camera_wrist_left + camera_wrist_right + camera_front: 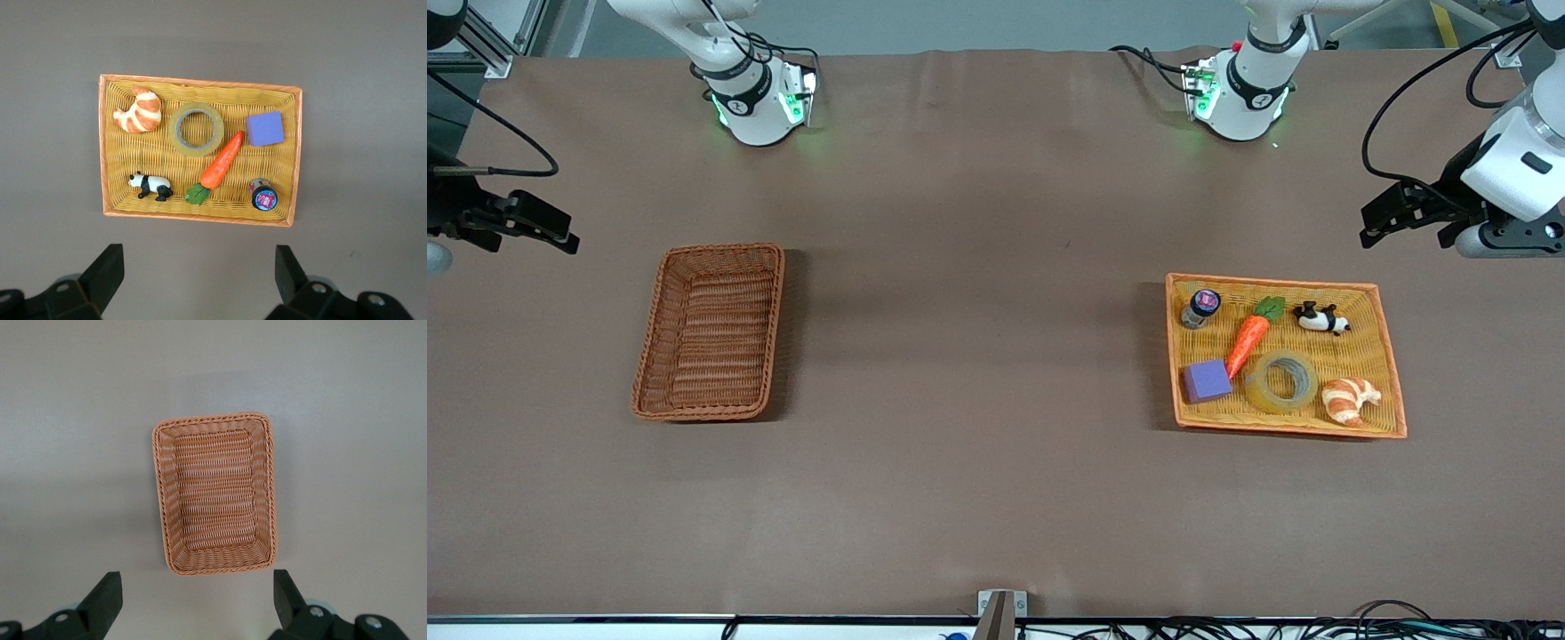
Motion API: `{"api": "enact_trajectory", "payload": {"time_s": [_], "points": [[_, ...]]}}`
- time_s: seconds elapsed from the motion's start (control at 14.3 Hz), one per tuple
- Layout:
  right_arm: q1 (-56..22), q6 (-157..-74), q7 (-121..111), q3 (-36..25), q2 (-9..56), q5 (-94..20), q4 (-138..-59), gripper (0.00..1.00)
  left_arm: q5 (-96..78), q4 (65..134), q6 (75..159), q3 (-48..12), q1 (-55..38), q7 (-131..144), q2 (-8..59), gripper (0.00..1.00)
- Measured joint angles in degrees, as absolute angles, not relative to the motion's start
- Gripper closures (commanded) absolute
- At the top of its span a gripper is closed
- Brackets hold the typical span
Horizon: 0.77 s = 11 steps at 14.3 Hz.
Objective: Move tape to another basket
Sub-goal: 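Move the left gripper over the yellow tape roll in the tray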
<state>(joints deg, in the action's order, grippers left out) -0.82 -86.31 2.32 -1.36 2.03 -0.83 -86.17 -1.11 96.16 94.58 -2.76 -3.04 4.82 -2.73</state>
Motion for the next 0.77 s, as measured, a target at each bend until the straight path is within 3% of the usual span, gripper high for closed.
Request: {"api": "enact_trajectory", "payload": {"time_s": [0.77], "points": [[-0.82,-86.26,2.31,-1.35,2.03,-0.83,-86.17,0.0,-1.1,96.18,100.51,-2.59,-2.73,4.86,0.53,0.0]]}}
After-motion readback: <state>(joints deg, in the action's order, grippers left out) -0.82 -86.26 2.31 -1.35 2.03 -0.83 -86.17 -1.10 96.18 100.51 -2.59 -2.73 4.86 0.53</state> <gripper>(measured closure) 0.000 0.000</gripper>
